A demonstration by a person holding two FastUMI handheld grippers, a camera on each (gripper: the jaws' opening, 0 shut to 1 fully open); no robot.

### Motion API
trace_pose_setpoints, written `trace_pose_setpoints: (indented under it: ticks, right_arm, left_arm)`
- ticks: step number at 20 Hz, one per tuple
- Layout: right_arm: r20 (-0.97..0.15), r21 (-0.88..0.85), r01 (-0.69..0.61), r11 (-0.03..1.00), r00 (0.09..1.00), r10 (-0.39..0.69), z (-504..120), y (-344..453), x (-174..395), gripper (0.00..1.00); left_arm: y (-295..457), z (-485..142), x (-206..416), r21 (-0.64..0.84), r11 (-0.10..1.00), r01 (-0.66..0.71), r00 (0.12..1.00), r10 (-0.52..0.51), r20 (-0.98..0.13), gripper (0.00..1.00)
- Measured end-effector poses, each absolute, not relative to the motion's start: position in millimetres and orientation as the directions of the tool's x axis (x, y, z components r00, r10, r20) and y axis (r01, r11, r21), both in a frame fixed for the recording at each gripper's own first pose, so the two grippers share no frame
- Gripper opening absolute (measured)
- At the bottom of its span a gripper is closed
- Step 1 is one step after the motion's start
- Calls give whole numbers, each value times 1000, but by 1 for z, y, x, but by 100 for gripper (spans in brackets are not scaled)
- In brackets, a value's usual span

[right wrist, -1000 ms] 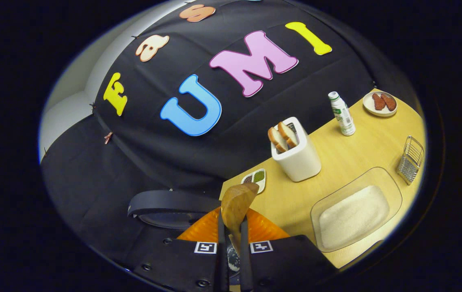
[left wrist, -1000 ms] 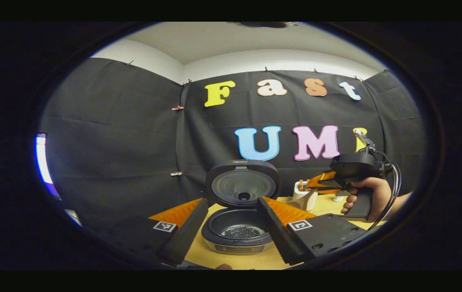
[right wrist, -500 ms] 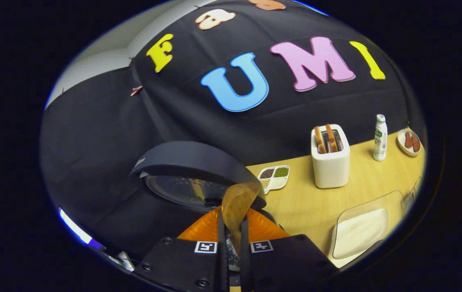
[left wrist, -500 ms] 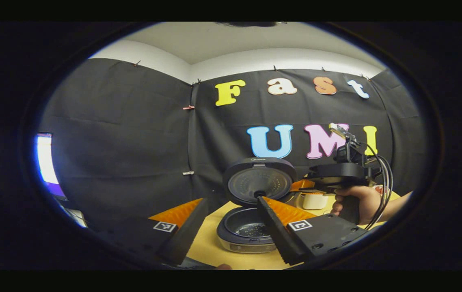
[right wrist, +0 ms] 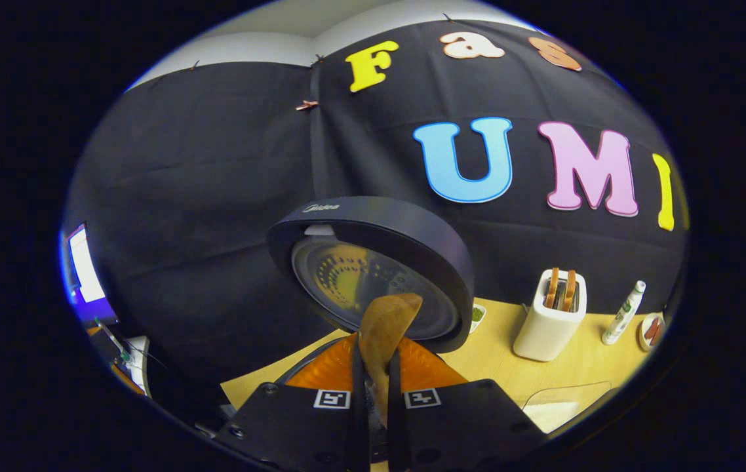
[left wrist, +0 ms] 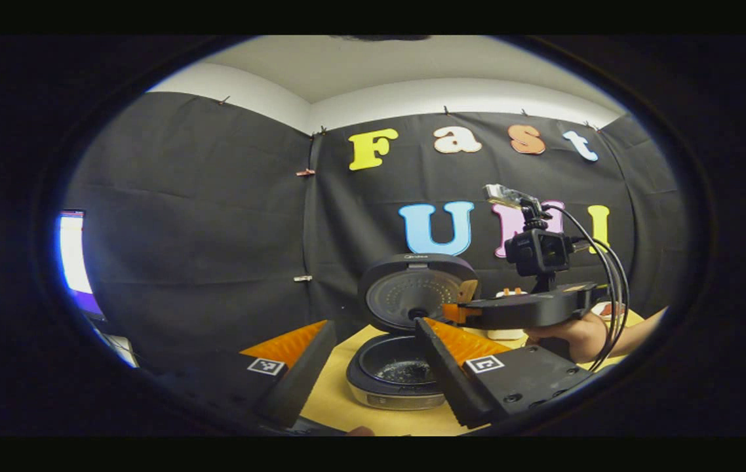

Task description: Close the left gripper, press the button to open the rice cooker; take a wooden spoon from the chopstick holder with the right hand, scoop a spoonful of rice and pour it into the rice cooker, then put the wooden spoon back into the chopstick holder.

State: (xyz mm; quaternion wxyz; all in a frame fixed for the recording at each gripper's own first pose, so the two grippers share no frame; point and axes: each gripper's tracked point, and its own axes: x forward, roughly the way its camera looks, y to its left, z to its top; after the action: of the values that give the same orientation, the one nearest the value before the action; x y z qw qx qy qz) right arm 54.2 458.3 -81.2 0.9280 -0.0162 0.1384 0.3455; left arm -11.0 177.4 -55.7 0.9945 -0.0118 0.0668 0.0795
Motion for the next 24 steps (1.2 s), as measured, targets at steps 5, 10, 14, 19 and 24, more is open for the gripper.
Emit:
trace_pose_setpoints:
  ticks: [5,10,14,19,24]
  right_arm:
    - [-189,-96,-694,713,716,672,-63,468,42,15]
    - [-107,-238,-733,638,672,732,-49,477,29,15]
    - [-114,-218,-735,642,672,731,-52,474,26,15]
    - [-126,4,-661,750,744,656,-41,432,50,15]
    - [-131,61,-531,845,835,534,-35,345,80,15]
  left_arm:
    - [181,-54,-15,-14,985,-170,978,167,-125,85]
    - [177,-54,-15,-11,985,-171,977,168,-129,85]
    - [174,-53,-16,-1,985,-171,977,169,-131,85]
    - [165,-51,-13,-12,987,-163,978,160,-134,85]
    - [137,-49,-2,-19,993,-114,985,111,-131,85]
